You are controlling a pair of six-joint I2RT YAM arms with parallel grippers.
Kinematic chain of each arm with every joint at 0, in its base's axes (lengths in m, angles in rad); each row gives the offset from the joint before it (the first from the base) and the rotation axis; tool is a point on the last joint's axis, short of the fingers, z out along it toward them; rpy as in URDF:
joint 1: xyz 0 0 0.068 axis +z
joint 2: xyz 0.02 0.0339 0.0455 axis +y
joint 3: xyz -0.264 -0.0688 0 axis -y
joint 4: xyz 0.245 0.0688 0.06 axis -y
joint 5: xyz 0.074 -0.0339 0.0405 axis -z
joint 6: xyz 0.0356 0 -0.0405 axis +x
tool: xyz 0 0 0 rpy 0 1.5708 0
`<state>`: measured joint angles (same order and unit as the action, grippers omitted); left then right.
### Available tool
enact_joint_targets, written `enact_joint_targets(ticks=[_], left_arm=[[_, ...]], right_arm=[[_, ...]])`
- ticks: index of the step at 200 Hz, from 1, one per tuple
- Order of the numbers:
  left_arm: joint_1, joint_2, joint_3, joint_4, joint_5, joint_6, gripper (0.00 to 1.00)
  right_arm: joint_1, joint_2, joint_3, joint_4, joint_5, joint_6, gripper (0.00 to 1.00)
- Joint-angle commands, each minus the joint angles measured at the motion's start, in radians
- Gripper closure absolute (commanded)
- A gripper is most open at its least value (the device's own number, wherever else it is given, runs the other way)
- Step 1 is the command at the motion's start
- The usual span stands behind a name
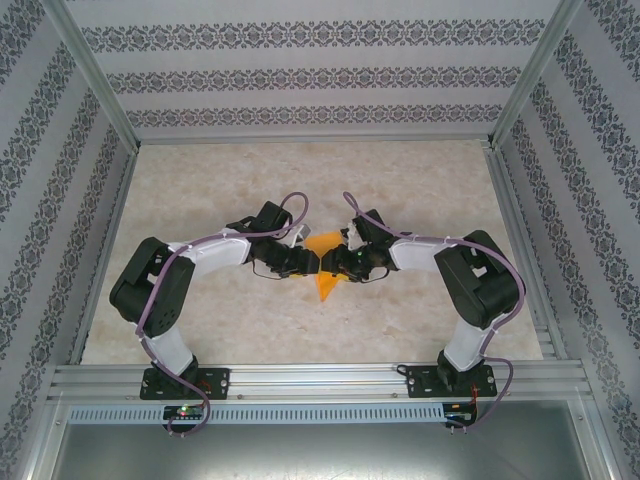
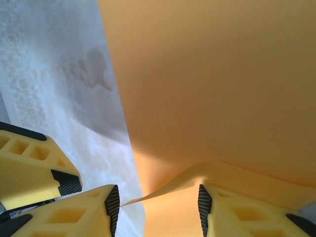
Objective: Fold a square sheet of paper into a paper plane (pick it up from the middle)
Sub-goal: Third fold the triangle at the center of the table.
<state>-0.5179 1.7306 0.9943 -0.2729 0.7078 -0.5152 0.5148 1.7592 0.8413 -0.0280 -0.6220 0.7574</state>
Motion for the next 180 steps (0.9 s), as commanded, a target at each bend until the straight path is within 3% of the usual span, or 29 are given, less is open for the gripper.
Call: enact_joint_targets(ticks=[1, 87, 180], left_arm=[[-0.017, 0.014, -0.002, 0.054, 0.028, 0.022, 0.5], [-0.028, 0.055, 0.026, 0.08, 0.043, 0.02, 0.51], [-0.039, 0.075, 0.046, 0.119, 0.06, -0.007, 0.52]], right_arm=[[-0.001, -0.04, -0.033, 0.038, -0.001, 0.048, 0.52], [-0.051, -0.105, -0.129, 0.201, -0.007, 0.182, 0.49], [-0.064, -0.122, -0.158, 0.227, 0.007, 0.22, 0.53]])
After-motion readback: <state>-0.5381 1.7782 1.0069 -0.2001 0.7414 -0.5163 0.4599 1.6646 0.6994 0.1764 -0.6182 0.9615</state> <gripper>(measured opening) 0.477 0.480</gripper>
